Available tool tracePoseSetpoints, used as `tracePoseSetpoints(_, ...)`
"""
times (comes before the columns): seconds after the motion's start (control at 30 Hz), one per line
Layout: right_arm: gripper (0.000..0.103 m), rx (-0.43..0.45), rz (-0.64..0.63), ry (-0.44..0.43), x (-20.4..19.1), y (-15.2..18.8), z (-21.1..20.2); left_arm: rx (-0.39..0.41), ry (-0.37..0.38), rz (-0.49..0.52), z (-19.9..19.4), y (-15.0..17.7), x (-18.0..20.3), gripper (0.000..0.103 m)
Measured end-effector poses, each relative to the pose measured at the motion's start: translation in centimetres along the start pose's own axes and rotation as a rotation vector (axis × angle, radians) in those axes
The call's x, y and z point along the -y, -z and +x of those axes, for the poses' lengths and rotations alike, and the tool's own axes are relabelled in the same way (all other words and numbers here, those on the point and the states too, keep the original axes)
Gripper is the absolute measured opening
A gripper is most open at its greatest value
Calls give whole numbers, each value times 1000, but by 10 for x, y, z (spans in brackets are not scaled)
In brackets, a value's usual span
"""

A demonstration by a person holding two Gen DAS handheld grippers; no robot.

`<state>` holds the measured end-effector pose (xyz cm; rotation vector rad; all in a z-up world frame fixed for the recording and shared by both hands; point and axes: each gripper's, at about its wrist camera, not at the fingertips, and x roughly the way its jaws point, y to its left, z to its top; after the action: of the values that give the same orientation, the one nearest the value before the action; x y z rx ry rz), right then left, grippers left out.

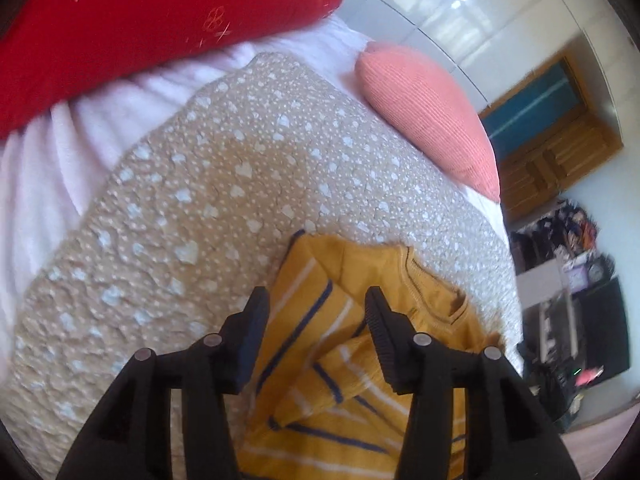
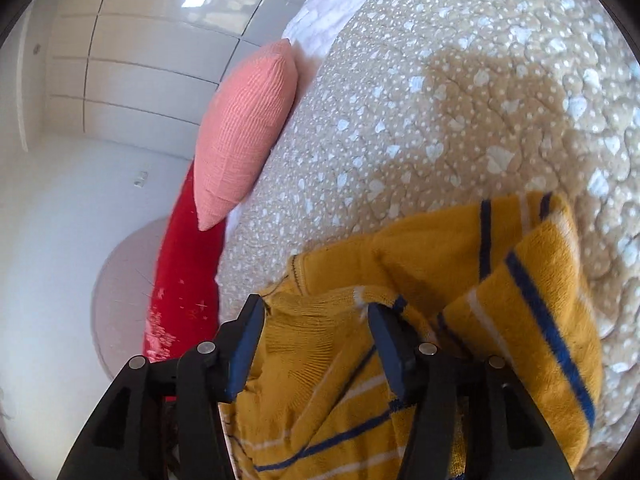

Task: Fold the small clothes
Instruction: 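Lift the hem with both grippers and fold it toward the collar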

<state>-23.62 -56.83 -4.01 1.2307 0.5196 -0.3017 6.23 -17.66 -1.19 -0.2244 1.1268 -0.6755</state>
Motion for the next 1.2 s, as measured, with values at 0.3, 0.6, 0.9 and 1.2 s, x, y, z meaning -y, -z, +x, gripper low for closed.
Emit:
tracePoseSetpoints(0.3,61,58,-482,220,-67,36,-42,12,-108,325,-16,51,31,61)
tracePoseSetpoints(0.6,51,-82,-507,407,-37,34,38,-100,-346,360,58,38,30,68)
tracePoseSetpoints(0.9,58,170,-436,570,-17,3,-47,-45,-273,167,28,23,-8,72)
tracePoseSetpoints(1.2,65,41,-508,338,-7,82,-121,-29,-184,240,-37,73,-25,76)
